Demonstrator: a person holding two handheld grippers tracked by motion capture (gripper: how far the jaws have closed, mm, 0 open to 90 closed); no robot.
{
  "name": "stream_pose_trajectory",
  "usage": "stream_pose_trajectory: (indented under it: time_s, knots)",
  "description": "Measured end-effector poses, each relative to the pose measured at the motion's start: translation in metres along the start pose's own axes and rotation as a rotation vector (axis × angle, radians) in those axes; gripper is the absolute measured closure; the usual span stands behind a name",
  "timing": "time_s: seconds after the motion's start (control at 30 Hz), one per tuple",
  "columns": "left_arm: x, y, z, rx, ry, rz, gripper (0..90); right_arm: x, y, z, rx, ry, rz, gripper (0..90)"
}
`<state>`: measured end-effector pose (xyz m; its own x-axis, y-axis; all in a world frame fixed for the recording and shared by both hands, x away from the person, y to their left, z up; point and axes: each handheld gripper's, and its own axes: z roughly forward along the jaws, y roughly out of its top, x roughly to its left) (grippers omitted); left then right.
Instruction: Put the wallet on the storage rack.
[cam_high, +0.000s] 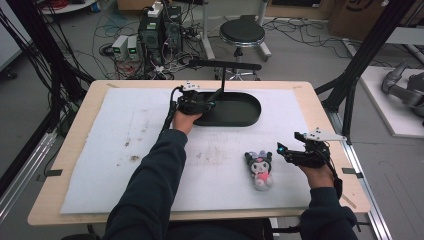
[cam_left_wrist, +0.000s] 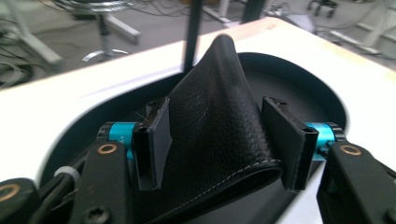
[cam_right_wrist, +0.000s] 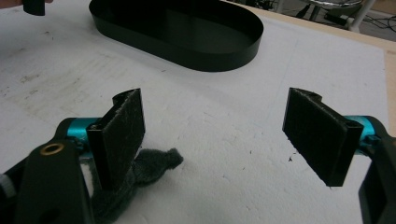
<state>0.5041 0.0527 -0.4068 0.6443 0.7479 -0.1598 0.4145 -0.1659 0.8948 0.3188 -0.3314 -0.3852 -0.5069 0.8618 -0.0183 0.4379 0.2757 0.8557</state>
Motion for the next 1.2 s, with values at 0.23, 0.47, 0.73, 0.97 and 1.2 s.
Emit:
stream_pose_trajectory:
  time_s: [0.23, 0.47, 0.73, 0.97, 1.2]
  knots:
    - [-0.003, 0.003, -0.012, -0.039, -0.022, -0.017, 41.4, 0.001, 0.001, -0.001, -0.004, 0.003, -0.001, 21.4]
    - [0.0, 0.006, -0.042, -0.103, -0.019, -0.031, 41.4, 0.002, 0.001, -0.001, -0.004, 0.007, -0.003, 21.4]
    - [0.007, -0.008, -0.064, -0.109, -0.002, -0.042, 41.6, 0.004, 0.0, 0.001, 0.003, 0.006, -0.007, 21.4]
    - [0.005, -0.022, -0.087, -0.125, -0.017, -0.039, 37.7, 0.003, 0.0, 0.004, 0.007, 0.005, -0.012, 21.4]
    - [0.001, -0.038, -0.13, -0.135, -0.025, -0.019, 21.2, 0.006, 0.0, 0.006, 0.015, 0.013, -0.027, 21.4]
